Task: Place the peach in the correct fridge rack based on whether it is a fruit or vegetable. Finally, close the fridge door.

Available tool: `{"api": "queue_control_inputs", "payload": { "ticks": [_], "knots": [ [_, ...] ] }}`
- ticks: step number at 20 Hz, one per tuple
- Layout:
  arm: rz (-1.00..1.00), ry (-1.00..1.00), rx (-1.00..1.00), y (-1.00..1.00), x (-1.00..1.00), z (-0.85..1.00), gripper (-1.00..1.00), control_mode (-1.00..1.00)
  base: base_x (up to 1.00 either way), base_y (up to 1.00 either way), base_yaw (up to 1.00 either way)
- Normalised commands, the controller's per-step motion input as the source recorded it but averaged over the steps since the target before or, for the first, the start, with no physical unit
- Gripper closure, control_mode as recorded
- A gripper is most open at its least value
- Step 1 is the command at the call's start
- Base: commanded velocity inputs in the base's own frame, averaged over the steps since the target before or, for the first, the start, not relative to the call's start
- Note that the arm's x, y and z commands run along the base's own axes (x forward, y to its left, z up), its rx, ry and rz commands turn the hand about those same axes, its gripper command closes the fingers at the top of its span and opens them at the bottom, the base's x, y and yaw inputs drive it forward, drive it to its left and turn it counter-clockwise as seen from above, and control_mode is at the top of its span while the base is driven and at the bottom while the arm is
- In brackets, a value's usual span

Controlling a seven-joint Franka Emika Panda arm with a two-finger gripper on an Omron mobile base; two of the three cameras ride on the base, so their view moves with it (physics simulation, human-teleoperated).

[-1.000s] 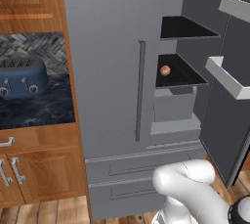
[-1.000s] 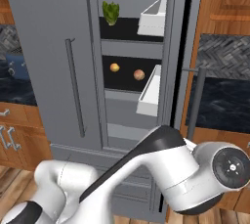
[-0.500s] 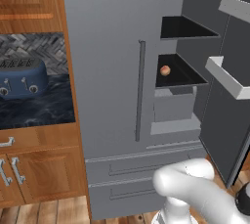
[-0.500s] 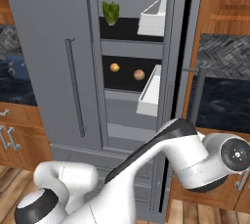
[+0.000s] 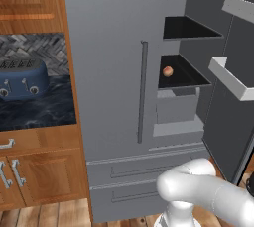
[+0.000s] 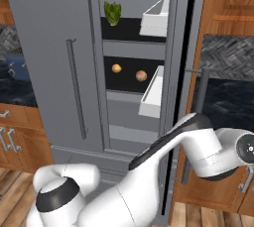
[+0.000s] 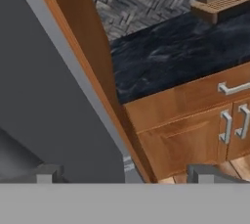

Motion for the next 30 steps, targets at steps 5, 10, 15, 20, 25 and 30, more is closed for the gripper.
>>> {"api": "queue_control_inputs", "payload": {
  "ticks": [5, 10, 15, 20, 25, 30],
  "knots": [
    [0.03, 0.0, 0.0, 0.2, 0.37, 0.0, -1.0, -1.0, 0.0, 0.0, 0.0],
    [0.0, 0.0, 0.02, 0.22, 0.65, 0.0, -1.0, -1.0, 0.0, 0.0, 0.0],
    [0.04, -0.07, 0.07, 0.71, 0.27, 0.0, -1.0, -1.0, 0.0, 0.0, 0.0],
    [0.03, -0.12, 0.0, 1.0, 0.32, 0.0, -1.0, -1.0, 0.0, 0.0, 0.0],
    [0.0, -0.12, 0.0, 1.0, 0.56, 0.0, -1.0, -1.0, 0.0, 0.0, 0.0],
    [0.0, -0.14, 0.0, 1.0, 0.61, 0.0, -1.0, -1.0, 0.0, 0.0, 0.0]
  ]
}}
